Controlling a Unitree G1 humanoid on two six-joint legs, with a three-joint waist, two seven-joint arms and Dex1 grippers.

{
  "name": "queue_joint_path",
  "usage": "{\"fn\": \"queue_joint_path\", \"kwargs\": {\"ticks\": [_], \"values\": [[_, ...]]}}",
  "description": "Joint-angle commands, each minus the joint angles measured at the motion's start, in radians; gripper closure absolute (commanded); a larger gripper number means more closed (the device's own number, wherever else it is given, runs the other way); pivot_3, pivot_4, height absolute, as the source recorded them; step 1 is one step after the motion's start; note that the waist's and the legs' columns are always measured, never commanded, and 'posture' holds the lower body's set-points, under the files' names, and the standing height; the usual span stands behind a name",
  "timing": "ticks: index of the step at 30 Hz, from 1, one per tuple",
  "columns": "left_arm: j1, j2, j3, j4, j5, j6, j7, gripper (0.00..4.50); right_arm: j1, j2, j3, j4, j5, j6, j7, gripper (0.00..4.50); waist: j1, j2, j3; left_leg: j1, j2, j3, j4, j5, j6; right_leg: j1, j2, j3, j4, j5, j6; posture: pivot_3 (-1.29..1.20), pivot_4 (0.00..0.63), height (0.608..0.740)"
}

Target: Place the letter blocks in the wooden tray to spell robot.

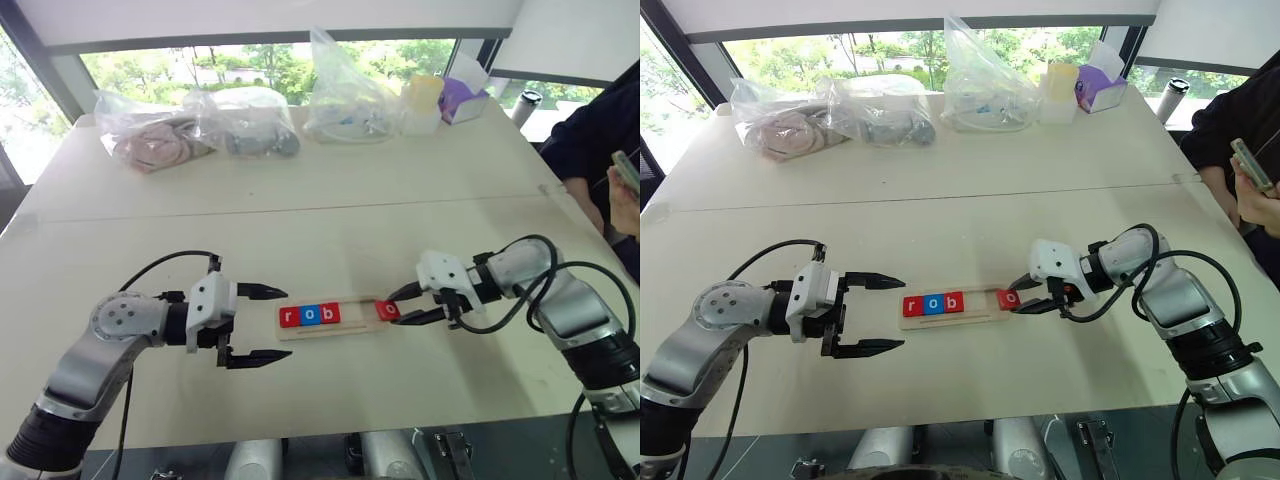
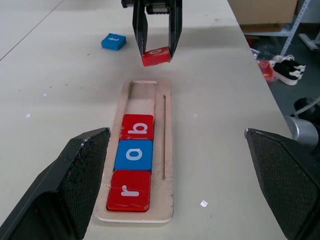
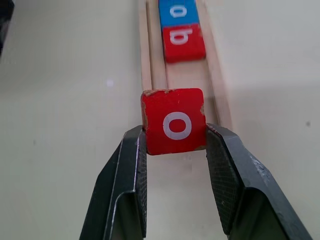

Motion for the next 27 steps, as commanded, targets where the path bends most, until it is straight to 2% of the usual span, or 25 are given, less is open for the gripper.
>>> {"fn": "queue_joint_path", "kwargs": {"ticks": [1, 11, 27], "values": [[0.001, -0.005, 0.017, -0.013, -0.004, -0.02, 0.004, 0.0, -0.014, 0.023, 0.004, -0.066, 0.008, 0.059, -0.043, 3.41, 0.0, 0.0, 0.0, 0.0, 0.0, 0.0, 0.0, 0.0, 0.0, 0.0, 0.0, 0.0, 0.0, 0.0, 0.0, 0.0, 0.15, 0.74], [0.002, -0.011, 0.015, -0.026, -0.002, -0.008, 0.025, 0.0, -0.043, 0.133, 0.106, -0.065, -0.135, 0.079, -0.207, 3.41, -0.002, 0.0, 0.0, 0.0, 0.0, 0.0, 0.0, 0.0, 0.0, -0.001, 0.0, 0.0, 0.0, 0.0, 0.001, 0.0, 0.15, 0.74], [-0.018, -0.016, 0.003, -0.047, -0.009, 0.019, 0.05, 0.0, -0.042, 0.12, 0.132, -0.084, -0.188, 0.046, -0.195, 3.41, -0.002, 0.0, 0.0, -0.001, 0.0, 0.0, 0.0, 0.0, 0.0, -0.001, 0.0, 0.0, 0.0, 0.0, 0.001, 0.0, 0.15, 0.74]]}}
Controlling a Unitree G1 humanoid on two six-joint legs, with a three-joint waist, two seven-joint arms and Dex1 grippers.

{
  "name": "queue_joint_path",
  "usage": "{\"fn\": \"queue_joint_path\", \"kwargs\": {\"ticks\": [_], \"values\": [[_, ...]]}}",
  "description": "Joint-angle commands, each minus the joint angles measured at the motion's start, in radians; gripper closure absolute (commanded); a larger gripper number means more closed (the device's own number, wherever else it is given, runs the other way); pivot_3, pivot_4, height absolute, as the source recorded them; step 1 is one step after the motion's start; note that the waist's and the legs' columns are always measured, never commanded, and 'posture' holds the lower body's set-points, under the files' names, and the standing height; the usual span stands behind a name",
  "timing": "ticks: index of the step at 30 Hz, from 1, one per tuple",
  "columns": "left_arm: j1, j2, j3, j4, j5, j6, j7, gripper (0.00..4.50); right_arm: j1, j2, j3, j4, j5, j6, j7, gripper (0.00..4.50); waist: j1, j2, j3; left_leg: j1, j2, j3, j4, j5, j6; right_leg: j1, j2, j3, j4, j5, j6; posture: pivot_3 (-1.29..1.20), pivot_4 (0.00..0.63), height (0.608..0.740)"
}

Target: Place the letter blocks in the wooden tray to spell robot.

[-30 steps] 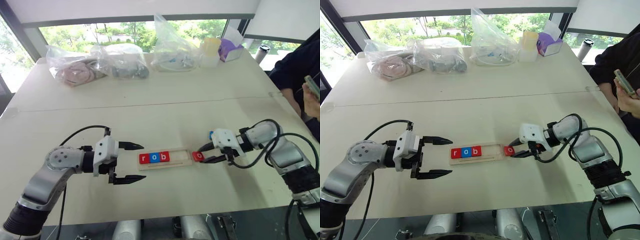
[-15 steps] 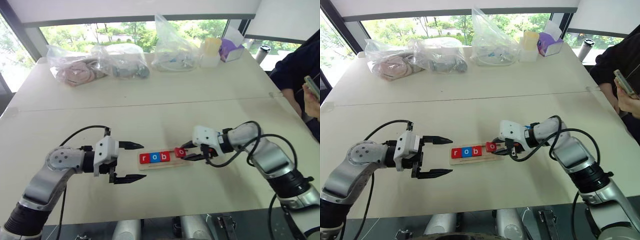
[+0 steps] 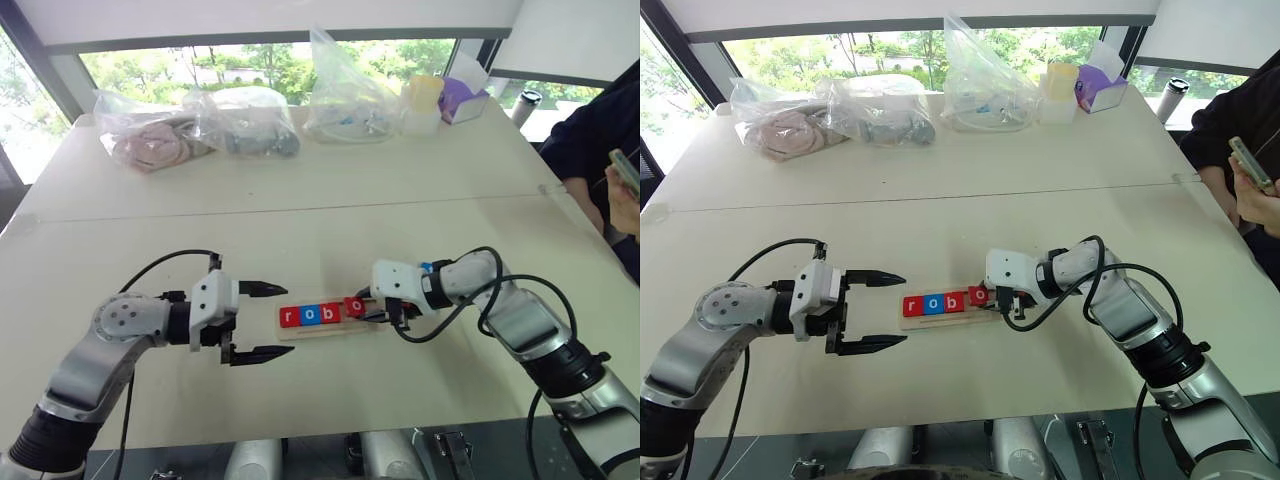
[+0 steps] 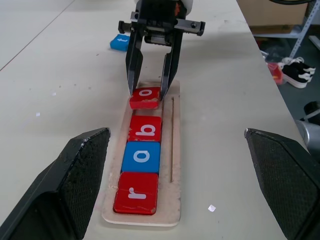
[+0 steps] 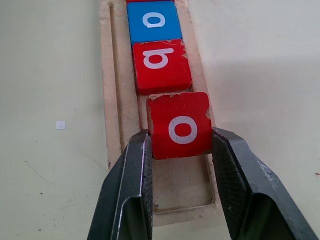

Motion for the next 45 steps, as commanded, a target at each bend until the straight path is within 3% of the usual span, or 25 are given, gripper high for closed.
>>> {"fn": "queue_joint_path", "kwargs": {"ticks": [1, 7, 16, 19, 23, 29, 34, 40, 45], "values": [[-0.015, -0.003, 0.005, -0.029, -0.011, 0.005, 0.004, 0.0, -0.019, 0.0, -0.005, -0.04, 0.004, -0.001, 0.009, 2.91, 0.0, 0.0, 0.0, 0.0, 0.0, 0.0, 0.0, 0.0, 0.0, 0.0, 0.0, 0.0, 0.0, 0.0, 0.0, 0.0, 0.15, 0.74], [-0.019, -0.005, 0.006, -0.033, -0.013, 0.015, 0.007, 0.0, -0.025, 0.003, -0.011, -0.057, 0.02, 0.021, 0.025, 0.01, 0.0, 0.0, 0.0, 0.0, 0.0, 0.0, 0.0, 0.0, 0.0, 0.0, 0.0, 0.0, 0.0, 0.0, 0.0, 0.0, 0.15, 0.74], [-0.02, -0.009, 0.005, -0.035, -0.013, 0.019, 0.01, 0.0, -0.07, 0.007, -0.087, -0.009, 0.041, 0.057, -0.023, 0.01, 0.0, 0.0, 0.0, 0.0, 0.0, 0.0, 0.0, 0.0, 0.0, 0.0, 0.0, 0.0, 0.0, 0.0, 0.0, 0.0, 0.15, 0.74], [-0.015, -0.012, 0.005, -0.028, -0.006, 0.009, 0.009, 0.0, -0.055, 0.005, -0.186, 0.005, 0.034, 0.117, -0.138, 0.01, 0.002, 0.0, 0.0, 0.0, 0.0, 0.0, 0.0, 0.0, 0.0, 0.0, 0.0, 0.0, 0.0, 0.0, 0.0, 0.0, 0.15, 0.74], [-0.019, -0.017, -0.001, -0.028, -0.006, 0.01, 0.01, 0.0, 0.006, 0.032, -0.283, -0.049, -0.003, 0.334, -0.334, 0.01, 0.003, 0.0, 0.0, -0.001, 0.0, 0.0, 0.002, 0.0, 0.0, 0.0, -0.001, 0.0, 0.0, 0.0, 0.0, 0.0, 0.15, 0.74], [-0.036, -0.022, -0.014, -0.016, -0.003, 0.007, 0.003, 0.0, 0.079, 0.15, -0.388, -0.181, -0.038, 0.664, -0.589, 0.01, -0.002, 0.0, 0.0, -0.001, 0.0, 0.0, 0.002, 0.0, 0.0, -0.001, -0.001, 0.001, 0.003, 0.0, 0.0, 0.0, 0.15, 0.74], [-0.067, -0.032, -0.029, 0.002, -0.001, 0.01, -0.006, 0.0, 0.105, 0.242, -0.44, -0.24, -0.076, 0.821, -0.759, 0.01, -0.001, 0.0, 0.0, -0.001, 0.0, 0.0, 0.002, 0.0, 0.0, -0.002, 0.0, 0.0, 0.005, -0.001, -0.001, 0.0, 0.15, 0.74], [-0.09, -0.04, -0.035, 0.018, 0.002, 0.01, -0.018, 0.0, 0.112, 0.374, -0.503, -0.302, -0.061, 1.02, -0.861, 0.01, -0.001, 0.0, -0.001, -0.001, 0.0, 0.0, 0.003, 0.0, 0.0, -0.002, 0.0, 0.001, 0.005, -0.001, 0.001, 0.0, 0.15, 0.74], [-0.103, -0.041, -0.04, 0.028, 0.006, 0.006, -0.024, 0.0, 0.126, 0.423, -0.512, -0.358, -0.03, 1.105, -0.88, 0.01, -0.002, 0.0, -0.001, -0.001, 0.0, 0.0, 0.003, 0.0, 0.0, -0.002, 0.0, 0.0, 0.005, -0.002, -0.002, 0.0, 0.15, 0.74]]}}
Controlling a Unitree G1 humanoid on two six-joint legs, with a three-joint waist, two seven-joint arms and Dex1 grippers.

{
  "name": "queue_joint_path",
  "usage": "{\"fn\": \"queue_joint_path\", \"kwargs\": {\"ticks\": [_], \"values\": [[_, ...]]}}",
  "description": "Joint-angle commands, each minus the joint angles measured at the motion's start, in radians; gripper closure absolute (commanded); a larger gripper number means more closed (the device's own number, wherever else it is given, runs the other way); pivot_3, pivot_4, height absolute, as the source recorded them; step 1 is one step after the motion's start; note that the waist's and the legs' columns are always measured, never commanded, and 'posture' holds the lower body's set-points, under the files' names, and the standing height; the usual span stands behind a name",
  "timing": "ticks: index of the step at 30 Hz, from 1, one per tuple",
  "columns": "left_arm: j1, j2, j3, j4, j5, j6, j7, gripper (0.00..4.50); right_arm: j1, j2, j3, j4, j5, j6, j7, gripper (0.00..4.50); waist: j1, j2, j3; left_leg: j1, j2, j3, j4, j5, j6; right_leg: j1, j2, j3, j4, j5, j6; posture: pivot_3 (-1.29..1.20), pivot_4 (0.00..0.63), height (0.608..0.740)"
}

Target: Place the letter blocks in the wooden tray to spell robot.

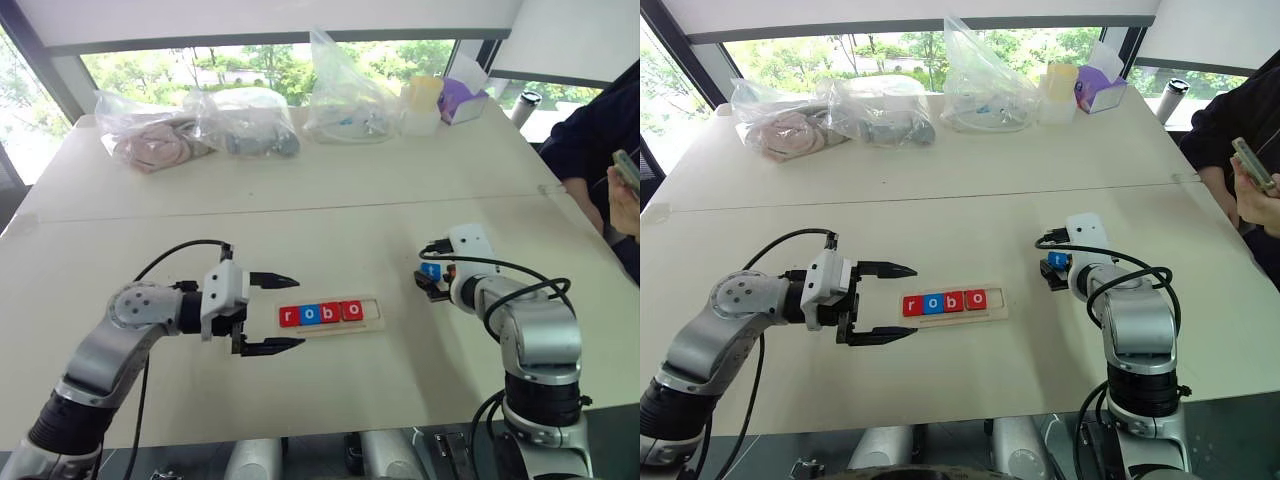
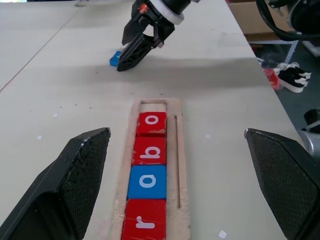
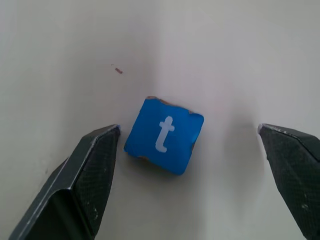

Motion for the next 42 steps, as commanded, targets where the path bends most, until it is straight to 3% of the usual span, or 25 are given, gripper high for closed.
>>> {"fn": "queue_joint_path", "kwargs": {"ticks": [1, 4, 9, 10, 20, 30, 34, 36, 37, 40, 42], "values": [[-0.021, -0.001, 0.006, -0.007, 0.0, -0.01, -0.004, 0.0, 0.01, 0.023, -0.008, -0.043, 0.027, 0.052, -0.015, 0.01, -0.001, 0.0, 0.0, 0.0, 0.0, 0.0, 0.0, 0.0, 0.0, 0.0, 0.0, 0.0, 0.0, 0.0, 0.0, 0.0, 0.15, 0.74], [-0.021, -0.001, 0.004, -0.009, 0.001, -0.012, -0.004, 0.0, -0.012, 0.075, -0.05, -0.036, 0.036, 0.101, -0.03, 0.88, -0.002, 0.0, 0.0, 0.0, 0.0, 0.0, 0.0, 0.0, 0.0, 0.0, 0.0, 0.0, 0.0, 0.0, 0.0, 0.0, 0.15, 0.74], [-0.017, -0.007, 0.001, -0.011, 0.004, -0.014, 0.001, 0.0, -0.036, 0.078, -0.073, -0.032, 0.051, 0.098, -0.04, 3.38, -0.003, 0.0, 0.0, 0.0, 0.0, 0.0, 0.0, 0.0, 0.0, 0.0, 0.0, 0.0, 0.0, 0.0, 0.0, 0.0, 0.15, 0.74], [-0.016, -0.009, 0.0, -0.012, 0.005, -0.015, 0.003, 0.0, -0.037, 0.075, -0.073, -0.034, 0.055, 0.1, -0.041, 3.38, -0.004, 0.0, 0.0, 0.0, 0.0, 0.0, 0.0, 0.0, 0.0, 0.0, 0.0, 0.0, 0.0, 0.0, 0.0, 0.0, 0.15, 0.74], [-0.017, -0.019, -0.002, -0.003, 0.012, -0.022, -0.003, 0.0, 0.128, 0.064, -0.107, -0.236, 0.225, 0.127, -0.009, 3.38, -0.002, 0.0, 0.0, 0.0, 0.0, -0.001, 0.0, -0.001, 0.001, 0.0, 0.0, 0.0, 0.0, -0.001, 0.002, 0.0, 0.15, 0.74], [-0.022, -0.027, -0.011, 0.017, 0.02, -0.038, -0.014, 0.0, 0.219, 0.056, -0.131, -0.321, 0.452, 0.127, -0.139, 3.38, -0.003, 0.0, 0.0, 0.0, 0.0, -0.001, 0.0, -0.001, 0.001, 0.0, 0.0, 0.0, 0.0, -0.004, 0.005, 0.0, 0.15, 0.74], [-0.028, -0.028, -0.013, 0.024, 0.022, -0.043, -0.018, 0.0, 0.207, 0.021, -0.153, -0.305, 0.56, 0.127, -0.194, 1.4, -0.003, 0.0, 0.0, 0.0, 0.0, -0.001, 0.0, -0.001, 0.001, 0.0, 0.0, 0.0, 0.0, -0.004, 0.005, 0.0, 0.15, 0.74], [-0.03, -0.029, -0.015, 0.028, 0.025, -0.047, -0.019, 0.0, 0.17, -0.096, -0.125, -0.295, 0.623, 0.127, -0.154, 0.31, -0.002, 0.001, 0.0, -0.001, 0.0, -0.001, 0.0, -0.001, 0.001, 0.0, 0.0, 0.0, -0.001, -0.005, 0.004, 0.0, 0.15, 0.74], [-0.032, -0.029, -0.015, 0.031, 0.026, -0.047, -0.02, 0.0, 0.143, -0.178, -0.098, -0.296, 0.644, 0.127, -0.117, 0.05, -0.001, 0.001, 0.001, -0.001, 0.0, -0.001, 0.0, -0.001, 0.001, 0.0, -0.001, 0.0, -0.002, -0.005, 0.004, 0.0, 0.15, 0.74], [-0.037, -0.032, -0.015, 0.036, 0.029, -0.049, -0.024, 0.0, 0.084, -0.413, -0.017, -0.269, 0.655, 0.075, 0.02, 0.05, -0.001, 0.002, 0.001, -0.002, -0.001, 0.0, 0.0, -0.001, 0.001, 0.0, -0.002, 0.0, -0.004, -0.005, 0.004, 0.0, 0.15, 0.74], [-0.038, -0.034, -0.014, 0.037, 0.03, -0.049, -0.025, 0.0, 0.085, -0.503, 0.016, -0.227, 0.637, -0.02, 0.087, 0.05, 0.0, 0.001, 0.001, -0.002, -0.001, -0.001, 0.0, -0.001, 0.002, 0.001, -0.001, -0.001, -0.006, -0.005, 0.004, 0.0, 0.15, 0.74]]}}
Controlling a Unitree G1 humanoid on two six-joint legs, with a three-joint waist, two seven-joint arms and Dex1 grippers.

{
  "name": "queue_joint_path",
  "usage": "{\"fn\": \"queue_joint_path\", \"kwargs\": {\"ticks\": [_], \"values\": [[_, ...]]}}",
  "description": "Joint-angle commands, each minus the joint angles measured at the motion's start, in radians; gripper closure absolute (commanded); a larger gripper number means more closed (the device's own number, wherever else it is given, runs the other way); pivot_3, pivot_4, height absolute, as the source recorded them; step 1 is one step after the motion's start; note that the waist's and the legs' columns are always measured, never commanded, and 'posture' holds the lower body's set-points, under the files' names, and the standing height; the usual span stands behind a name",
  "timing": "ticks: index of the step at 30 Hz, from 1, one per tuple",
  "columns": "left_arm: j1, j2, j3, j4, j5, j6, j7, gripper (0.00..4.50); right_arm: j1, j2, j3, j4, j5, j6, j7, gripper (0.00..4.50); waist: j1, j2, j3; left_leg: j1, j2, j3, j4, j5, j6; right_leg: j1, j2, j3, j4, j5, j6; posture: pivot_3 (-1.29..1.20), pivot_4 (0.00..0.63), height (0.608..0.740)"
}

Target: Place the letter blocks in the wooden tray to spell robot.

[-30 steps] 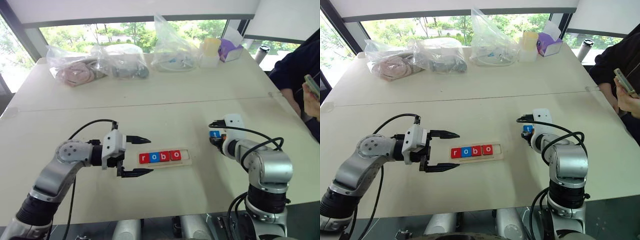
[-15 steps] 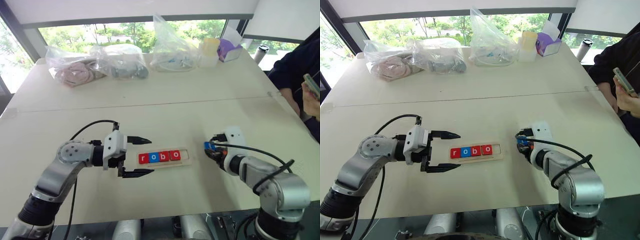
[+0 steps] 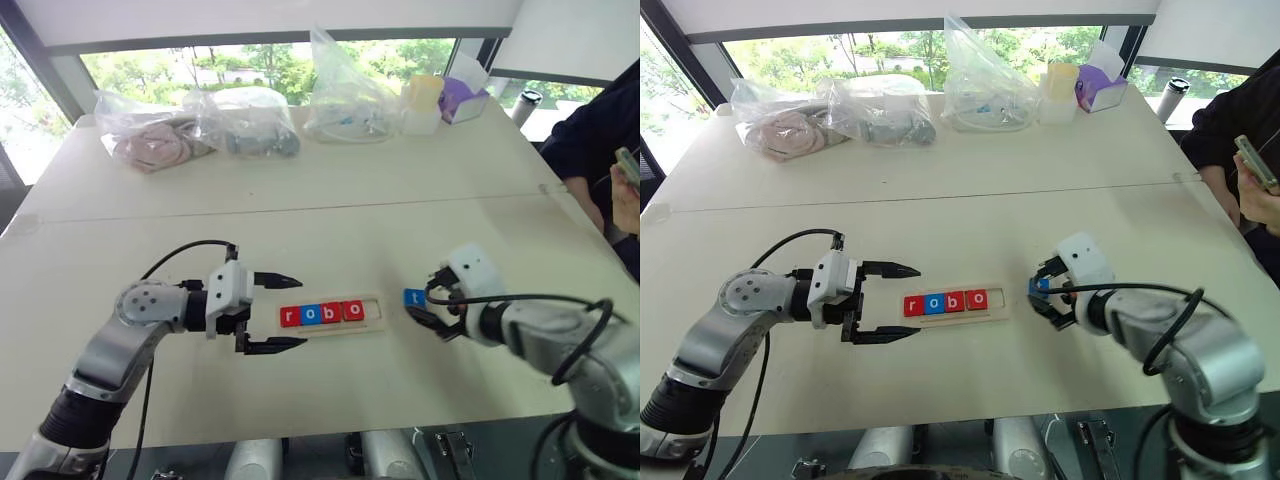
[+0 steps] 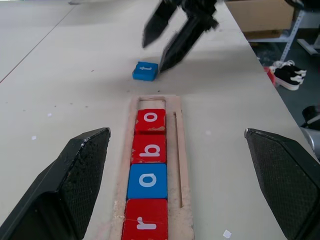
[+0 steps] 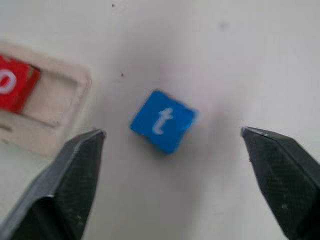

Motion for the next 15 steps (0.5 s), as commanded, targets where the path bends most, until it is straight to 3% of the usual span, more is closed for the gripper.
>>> {"fn": "queue_joint_path", "kwargs": {"ticks": [1, 3, 5, 10, 15], "values": [[-0.013, -0.005, 0.0, -0.006, -0.003, -0.018, -0.004, 0.0, 0.02, -0.122, 0.076, 0.07, -0.045, -0.242, 0.158, 0.05, 0.001, -0.001, 0.0, 0.0, 0.0, 0.0, -0.001, 0.0, 0.001, 0.0, 0.0, 0.0, -0.001, 0.0, 0.0, 0.0, 0.15, 0.74], [-0.016, -0.009, -0.003, -0.003, 0.001, -0.018, -0.004, 0.0, 0.119, -0.203, 0.141, 0.112, -0.155, -0.661, 0.39, 0.05, 0.002, 0.0, 0.0, 0.0, 0.0, 0.0, -0.003, -0.001, 0.002, 0.0, 0.001, 0.0, -0.003, 0.0, 0.001, 0.0, 0.15, 0.74], [-0.021, -0.012, -0.004, 0.002, 0.003, -0.019, -0.005, 0.0, 0.193, -0.239, 0.168, 0.178, -0.194, -0.871, 0.535, 0.05, 0.002, -0.001, 0.0, 0.0, 0.0, 0.001, -0.005, -0.001, 0.002, 0.0, 0.001, 0.0, -0.006, 0.001, 0.002, 0.0, 0.15, 0.74], [-0.026, -0.013, -0.003, 0.009, 0.008, -0.023, -0.006, 0.0, 0.173, -0.198, 0.189, 0.429, -0.238, -1.112, 0.675, 0.05, -0.004, -0.001, 0.0, 0.001, 0.0, 0.003, -0.005, -0.001, 0.002, 0.001, 0.0, 0.001, -0.007, 0.003, 0.006, 0.0, 0.15, 0.74], [-0.022, -0.009, 0.0, 0.005, 0.009, -0.025, -0.003, 0.0, 0.112, -0.163, 0.217, 0.574, -0.296, -1.213, 0.729, 0.05, 0.0, -0.001, 0.0, 0.001, 0.001, 0.003, -0.003, -0.001, 0.002, 0.001, 0.001, 0.001, -0.007, 0.004, 0.001, 0.0, 0.15, 0.74]]}}
